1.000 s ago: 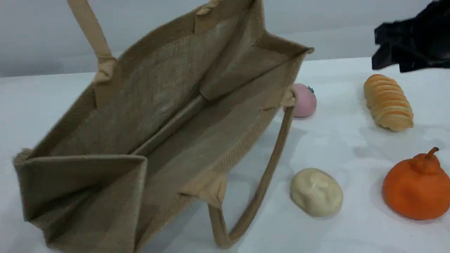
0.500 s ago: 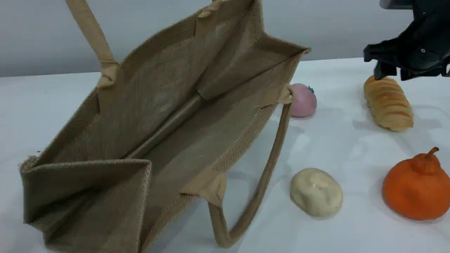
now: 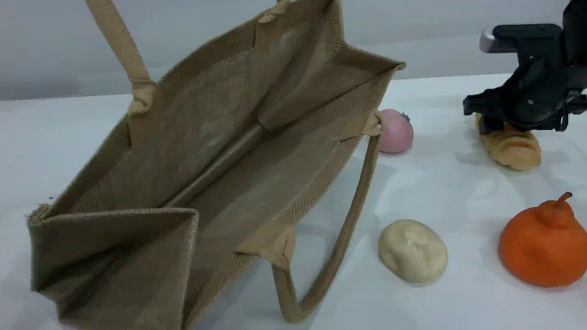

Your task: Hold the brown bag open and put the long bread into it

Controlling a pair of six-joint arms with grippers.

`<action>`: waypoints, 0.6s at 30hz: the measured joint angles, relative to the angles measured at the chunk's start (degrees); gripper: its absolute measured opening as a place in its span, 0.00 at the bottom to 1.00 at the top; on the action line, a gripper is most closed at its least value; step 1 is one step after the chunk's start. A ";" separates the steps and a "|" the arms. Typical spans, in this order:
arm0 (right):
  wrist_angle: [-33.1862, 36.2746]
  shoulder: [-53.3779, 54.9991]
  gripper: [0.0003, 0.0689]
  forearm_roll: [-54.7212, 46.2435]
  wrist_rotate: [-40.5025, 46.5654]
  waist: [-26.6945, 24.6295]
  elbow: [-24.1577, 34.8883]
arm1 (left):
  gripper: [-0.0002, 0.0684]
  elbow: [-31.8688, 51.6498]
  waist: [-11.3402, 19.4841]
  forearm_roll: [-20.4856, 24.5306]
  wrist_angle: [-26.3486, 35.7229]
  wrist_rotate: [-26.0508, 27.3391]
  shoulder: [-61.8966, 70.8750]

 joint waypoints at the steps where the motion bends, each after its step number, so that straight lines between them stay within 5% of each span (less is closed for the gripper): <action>1: -0.30 0.33 0.50 0.00 0.00 0.00 0.00 | 0.13 0.00 0.00 0.00 0.00 0.00 0.00; 4: -1.24 0.62 0.45 -0.01 -0.05 0.05 0.00 | 0.13 0.00 0.00 0.00 0.22 0.00 0.00; 10: -2.45 0.76 0.19 0.16 0.06 0.05 0.11 | 0.13 0.00 0.00 0.00 0.46 0.00 0.28; 18: -10.13 -7.07 0.14 1.25 0.23 -0.15 1.92 | 0.13 0.04 0.00 0.06 0.46 -0.05 2.31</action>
